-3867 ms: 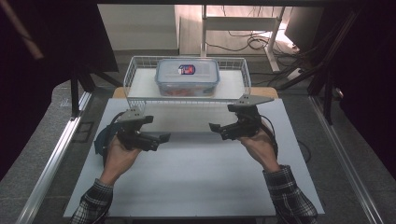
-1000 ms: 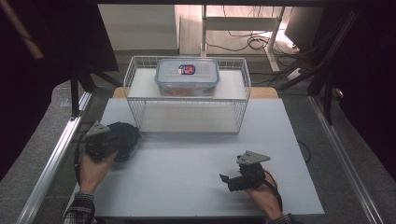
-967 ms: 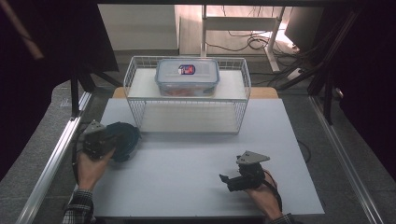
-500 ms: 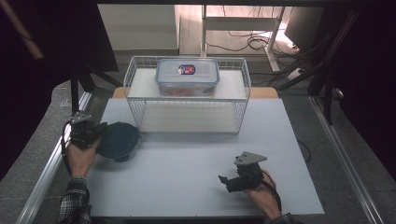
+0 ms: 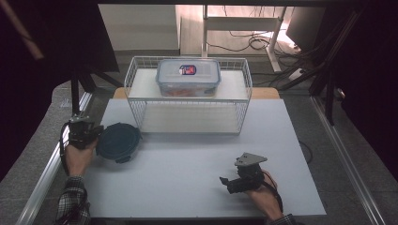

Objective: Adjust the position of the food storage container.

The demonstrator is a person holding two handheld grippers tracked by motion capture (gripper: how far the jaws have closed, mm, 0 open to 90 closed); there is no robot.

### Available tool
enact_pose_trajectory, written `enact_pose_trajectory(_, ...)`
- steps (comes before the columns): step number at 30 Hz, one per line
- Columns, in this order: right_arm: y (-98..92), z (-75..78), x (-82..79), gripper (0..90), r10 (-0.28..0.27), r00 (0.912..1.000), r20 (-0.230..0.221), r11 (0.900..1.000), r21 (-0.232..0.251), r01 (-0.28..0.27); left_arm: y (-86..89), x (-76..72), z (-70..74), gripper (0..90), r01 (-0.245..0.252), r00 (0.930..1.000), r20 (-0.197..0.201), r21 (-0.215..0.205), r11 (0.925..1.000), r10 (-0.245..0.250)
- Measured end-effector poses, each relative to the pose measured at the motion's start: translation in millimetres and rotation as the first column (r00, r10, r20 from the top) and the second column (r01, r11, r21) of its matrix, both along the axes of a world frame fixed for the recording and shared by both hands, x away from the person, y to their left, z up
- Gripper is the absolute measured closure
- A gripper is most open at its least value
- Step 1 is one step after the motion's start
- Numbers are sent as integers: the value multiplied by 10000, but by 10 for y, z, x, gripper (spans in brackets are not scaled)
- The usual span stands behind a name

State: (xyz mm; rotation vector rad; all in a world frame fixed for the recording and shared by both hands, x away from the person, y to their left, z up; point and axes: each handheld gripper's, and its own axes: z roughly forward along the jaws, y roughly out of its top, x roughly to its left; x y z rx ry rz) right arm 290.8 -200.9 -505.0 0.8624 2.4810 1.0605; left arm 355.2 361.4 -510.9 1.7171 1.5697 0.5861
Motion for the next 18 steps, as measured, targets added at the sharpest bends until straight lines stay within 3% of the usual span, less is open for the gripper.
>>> enact_pose_trajectory(6,14,-5,2,49,53,10000,-22,10000,-49,-53,-52,-98,-3,900,310,9995,2,-214,9993,-310)
enact_pose_trajectory(10,24,-10,2,51,125,9999,-33,9999,-81,-125,-177,-142,23,900,459,9989,-35,273,9986,-458)
enact_pose_trajectory(18,21,-6,3,52,179,9998,-39,9998,-75,-180,-404,-214,34,900,1035,9946,-17,275,9943,-1034)
